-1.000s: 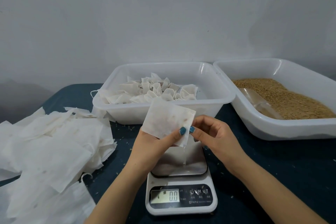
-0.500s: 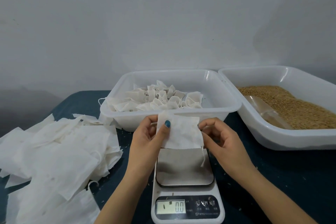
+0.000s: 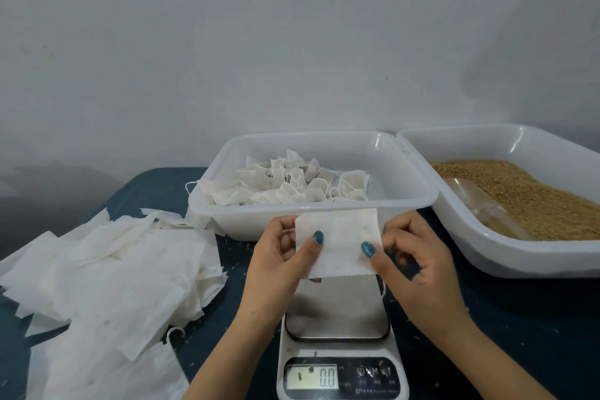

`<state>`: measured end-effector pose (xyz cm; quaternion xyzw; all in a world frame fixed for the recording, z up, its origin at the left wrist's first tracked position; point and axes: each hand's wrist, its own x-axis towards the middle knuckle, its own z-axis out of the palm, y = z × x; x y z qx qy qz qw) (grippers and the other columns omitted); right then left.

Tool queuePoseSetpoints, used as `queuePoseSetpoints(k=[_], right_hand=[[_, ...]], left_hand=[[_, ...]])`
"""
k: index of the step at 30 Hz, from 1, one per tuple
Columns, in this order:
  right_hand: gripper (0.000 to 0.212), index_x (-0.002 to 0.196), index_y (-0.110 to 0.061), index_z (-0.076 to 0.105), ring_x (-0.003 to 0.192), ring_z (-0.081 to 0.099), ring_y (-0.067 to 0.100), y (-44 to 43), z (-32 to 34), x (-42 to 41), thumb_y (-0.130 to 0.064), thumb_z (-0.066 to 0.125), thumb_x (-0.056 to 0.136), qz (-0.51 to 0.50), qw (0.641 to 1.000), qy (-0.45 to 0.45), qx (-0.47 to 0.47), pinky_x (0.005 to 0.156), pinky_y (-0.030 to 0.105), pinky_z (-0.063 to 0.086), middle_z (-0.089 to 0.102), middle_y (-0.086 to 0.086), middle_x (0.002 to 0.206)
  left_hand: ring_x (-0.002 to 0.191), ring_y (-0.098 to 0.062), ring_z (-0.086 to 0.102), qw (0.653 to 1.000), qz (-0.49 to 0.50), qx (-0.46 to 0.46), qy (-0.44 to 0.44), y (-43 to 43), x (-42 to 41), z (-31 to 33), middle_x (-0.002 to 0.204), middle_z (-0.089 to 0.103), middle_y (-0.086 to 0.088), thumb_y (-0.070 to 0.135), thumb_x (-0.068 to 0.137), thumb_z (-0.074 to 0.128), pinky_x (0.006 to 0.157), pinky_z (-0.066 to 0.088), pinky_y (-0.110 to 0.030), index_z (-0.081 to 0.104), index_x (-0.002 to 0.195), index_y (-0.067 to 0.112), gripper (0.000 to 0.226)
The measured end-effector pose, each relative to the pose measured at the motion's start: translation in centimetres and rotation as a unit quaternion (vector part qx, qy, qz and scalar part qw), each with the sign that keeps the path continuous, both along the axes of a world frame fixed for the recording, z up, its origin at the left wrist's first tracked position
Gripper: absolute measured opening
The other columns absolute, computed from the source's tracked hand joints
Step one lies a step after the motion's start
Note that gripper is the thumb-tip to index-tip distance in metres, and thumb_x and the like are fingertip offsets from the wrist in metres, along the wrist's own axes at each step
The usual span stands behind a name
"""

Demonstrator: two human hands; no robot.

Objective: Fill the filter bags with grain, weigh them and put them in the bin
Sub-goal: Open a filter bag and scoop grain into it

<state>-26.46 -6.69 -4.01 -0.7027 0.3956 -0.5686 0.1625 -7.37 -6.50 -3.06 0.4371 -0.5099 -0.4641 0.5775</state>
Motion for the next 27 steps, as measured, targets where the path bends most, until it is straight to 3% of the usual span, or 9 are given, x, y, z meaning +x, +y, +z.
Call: queuePoseSetpoints(k=[4, 6, 8, 10, 12, 15, 20, 23, 27], right_hand=[[0.031, 0.068, -0.013, 0.064, 0.071, 0.055, 0.017, 0.3, 0.1, 0.0, -0.036, 0.064, 0.089, 0.000, 0.997, 0.003, -0.076, 0.054, 0.035, 0.044, 0.059, -0.010, 0.082], [0.031, 0.069, -0.012, 0.065, 0.070, 0.055, 0.015, 0.3, 0.0, 0.0, -0.033, 0.062, 0.092, -0.024, 0.994, 0.032, -0.103, 0.056, 0.034, 0.045, 0.061, -0.010, 0.077], [0.029, 0.071, -0.014, 0.066, 0.069, 0.054, 0.014, 0.2, -0.1, 0.0, -0.032, 0.060, 0.093, -0.048, 0.991, 0.060, -0.110, 0.056, 0.034, 0.045, 0.060, -0.011, 0.074], [0.028, 0.073, -0.017, 0.066, 0.070, 0.054, 0.013, 0.1, -0.1, 0.1, -0.034, 0.058, 0.094, -0.059, 0.990, 0.081, -0.102, 0.056, 0.033, 0.044, 0.060, -0.013, 0.073], [0.027, 0.075, -0.019, 0.066, 0.073, 0.053, 0.008, 0.2, 0.0, 0.2, -0.037, 0.057, 0.093, -0.044, 0.990, 0.093, -0.100, 0.061, 0.027, 0.043, 0.058, -0.018, 0.076], [0.027, 0.081, -0.022, 0.066, 0.080, 0.052, 0.003, 0.4, 0.2, 0.4, -0.047, 0.062, 0.089, 0.010, 0.988, 0.112, -0.106, 0.069, 0.019, 0.040, 0.055, -0.025, 0.083], [0.056, 0.093, -0.017, 0.070, 0.089, 0.053, 0.009, 0.4, 0.2, 0.5, -0.069, 0.072, 0.071, 0.030, 0.977, 0.159, -0.140, 0.074, 0.022, 0.045, 0.058, -0.017, 0.094], [0.049, 0.092, -0.018, 0.070, 0.090, 0.049, 0.008, 0.1, 0.0, 0.3, -0.064, 0.071, 0.076, -0.013, 0.969, 0.188, -0.163, 0.072, 0.019, 0.042, 0.054, -0.011, 0.095], [0.026, 0.083, -0.023, 0.072, 0.093, 0.044, 0.007, 0.2, 0.2, 0.3, -0.048, 0.068, 0.089, -0.047, 0.958, 0.197, -0.205, 0.073, 0.014, 0.037, 0.054, -0.010, 0.099]], left_hand=[[0.070, -0.012, 0.068, 0.999, -0.024, 0.024, 0.010, 0.1, -0.2, 0.1, 0.090, 0.073, -0.009, 0.032, 0.074, 0.072, 0.051, 0.051, -0.021, 0.058, 0.114, 0.012, 0.047], [0.080, -0.009, 0.068, 1.000, -0.004, 0.014, -0.015, 0.2, -0.4, 0.1, 0.103, 0.072, -0.007, 0.041, 0.077, 0.073, 0.062, 0.053, -0.019, 0.056, 0.117, 0.020, 0.048], [0.106, -0.001, 0.063, 0.991, 0.036, -0.065, -0.109, 0.5, -0.4, 0.1, 0.125, 0.061, 0.006, 0.055, 0.081, 0.073, 0.085, 0.050, -0.016, 0.048, 0.129, 0.031, 0.059], [0.134, -0.005, 0.042, 0.935, 0.047, -0.199, -0.291, 0.6, 0.0, 0.1, 0.143, 0.040, 0.011, 0.065, 0.075, 0.070, 0.107, 0.036, -0.016, 0.036, 0.143, 0.033, 0.082], [0.145, -0.013, 0.028, 0.855, 0.035, -0.290, -0.429, 0.8, -0.2, 0.0, 0.151, 0.030, 0.008, 0.070, 0.071, 0.071, 0.117, 0.024, -0.022, 0.032, 0.149, 0.028, 0.097], [0.139, -0.014, 0.036, 0.814, 0.038, -0.329, -0.477, 0.6, -1.1, -0.1, 0.143, 0.044, 0.003, 0.055, 0.077, 0.070, 0.116, 0.030, -0.029, 0.041, 0.146, 0.014, 0.085], [0.106, -0.002, 0.052, 0.876, 0.035, -0.254, -0.408, 0.9, -0.7, 0.1, 0.116, 0.058, 0.012, 0.045, 0.080, 0.064, 0.091, 0.037, -0.009, 0.051, 0.127, 0.019, 0.055], [0.105, 0.000, 0.055, 0.906, -0.015, -0.177, -0.385, 1.0, -0.4, 0.3, 0.113, 0.058, 0.022, 0.050, 0.076, 0.063, 0.083, 0.042, -0.014, 0.049, 0.122, 0.032, 0.051], [0.100, -0.006, 0.060, 0.921, -0.050, -0.150, -0.355, 0.9, -0.4, 0.6, 0.107, 0.062, 0.017, 0.042, 0.079, 0.073, 0.083, 0.051, -0.032, 0.052, 0.114, 0.030, 0.043]])
